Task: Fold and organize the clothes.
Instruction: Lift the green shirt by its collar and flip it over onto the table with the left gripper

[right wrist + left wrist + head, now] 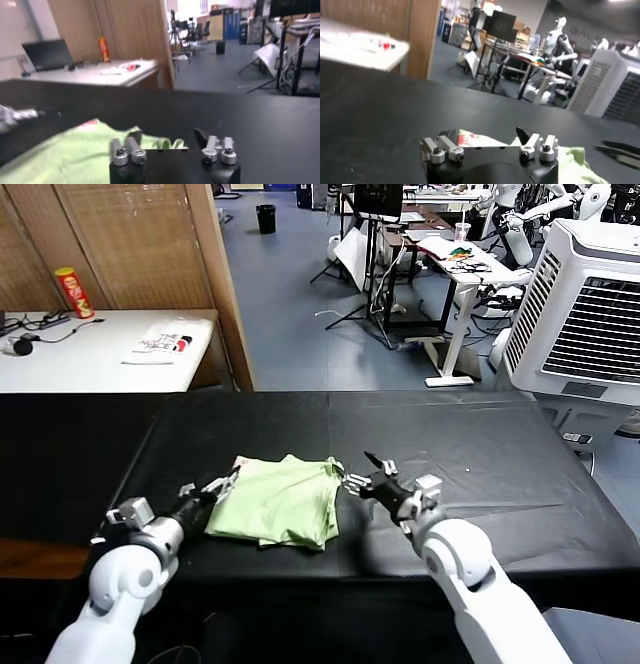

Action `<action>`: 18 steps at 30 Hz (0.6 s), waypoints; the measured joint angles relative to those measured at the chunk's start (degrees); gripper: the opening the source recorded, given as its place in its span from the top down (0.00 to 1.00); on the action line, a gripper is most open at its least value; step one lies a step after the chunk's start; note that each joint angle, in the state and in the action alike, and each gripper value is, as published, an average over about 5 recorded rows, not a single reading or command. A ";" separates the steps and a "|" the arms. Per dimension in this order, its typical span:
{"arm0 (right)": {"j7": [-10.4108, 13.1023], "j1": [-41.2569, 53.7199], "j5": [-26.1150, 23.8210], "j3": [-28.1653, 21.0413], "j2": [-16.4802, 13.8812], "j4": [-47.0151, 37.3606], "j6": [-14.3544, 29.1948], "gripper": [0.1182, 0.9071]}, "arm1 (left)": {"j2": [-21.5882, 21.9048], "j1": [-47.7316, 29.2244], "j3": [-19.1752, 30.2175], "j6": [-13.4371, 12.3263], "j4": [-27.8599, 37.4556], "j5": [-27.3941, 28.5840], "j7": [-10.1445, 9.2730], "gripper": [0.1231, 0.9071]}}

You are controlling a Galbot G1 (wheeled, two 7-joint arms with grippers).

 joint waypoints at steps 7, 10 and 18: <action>0.13 -4.31 0.03 2.16 -0.26 4.99 -0.25 0.14 | 0.59 -0.73 -0.64 1.01 4.01 -9.33 0.64 0.14; 0.20 -5.03 0.01 2.62 -0.34 5.76 -0.36 0.14 | 0.55 -0.61 -0.68 1.84 4.82 -11.87 0.74 0.14; 0.26 -5.79 -0.05 3.03 -0.32 6.56 -0.40 0.14 | 0.44 -0.53 -0.56 3.61 6.01 -13.63 1.05 0.31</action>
